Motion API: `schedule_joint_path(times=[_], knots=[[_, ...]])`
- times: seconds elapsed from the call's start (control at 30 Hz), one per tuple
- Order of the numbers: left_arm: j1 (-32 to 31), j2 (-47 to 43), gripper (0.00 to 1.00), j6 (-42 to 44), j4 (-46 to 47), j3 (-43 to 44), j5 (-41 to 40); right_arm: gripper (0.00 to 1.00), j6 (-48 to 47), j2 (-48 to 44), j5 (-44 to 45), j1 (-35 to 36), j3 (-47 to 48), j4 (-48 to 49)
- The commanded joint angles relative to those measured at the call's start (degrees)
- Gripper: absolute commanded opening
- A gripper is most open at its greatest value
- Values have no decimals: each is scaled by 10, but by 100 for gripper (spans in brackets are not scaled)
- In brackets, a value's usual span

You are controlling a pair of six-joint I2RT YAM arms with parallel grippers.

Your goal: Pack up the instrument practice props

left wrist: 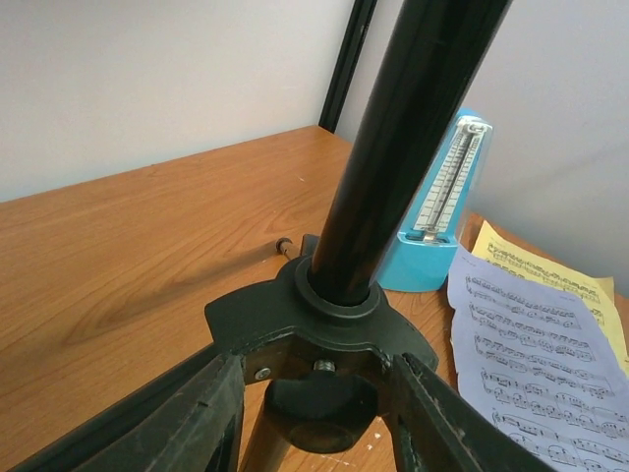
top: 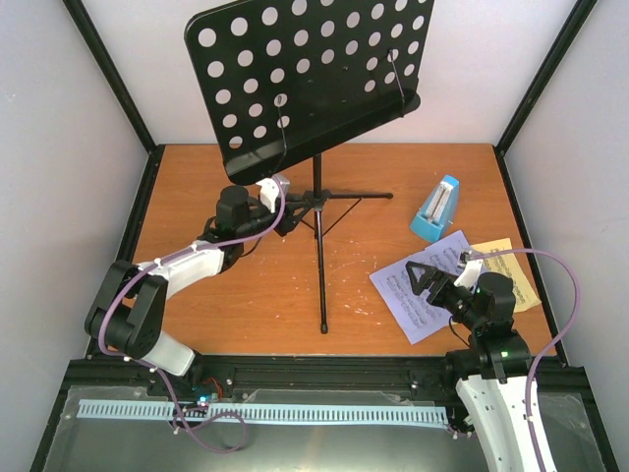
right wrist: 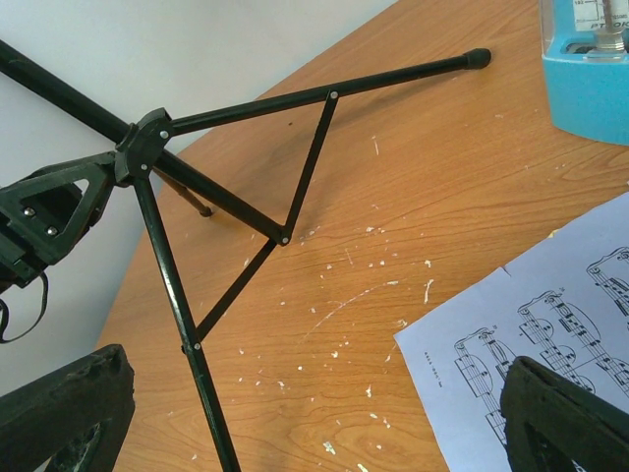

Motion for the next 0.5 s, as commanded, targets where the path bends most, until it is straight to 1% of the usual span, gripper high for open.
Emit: schedule_joint_path(times=[0.0, 0.13, 0.3, 0.47], knots=[[3, 11, 42, 5, 3, 25, 11, 100, 5, -2, -9, -2, -3, 7], [3, 14, 37, 2, 3, 28, 13, 100, 4, -3, -9, -2, -2, 5], [3, 17, 33, -7, 6, 27, 19, 100, 4, -3, -8, -2, -3, 5], [3, 20, 24, -40, 13, 26, 40, 100, 4, -3, -8, -2, -3, 4]])
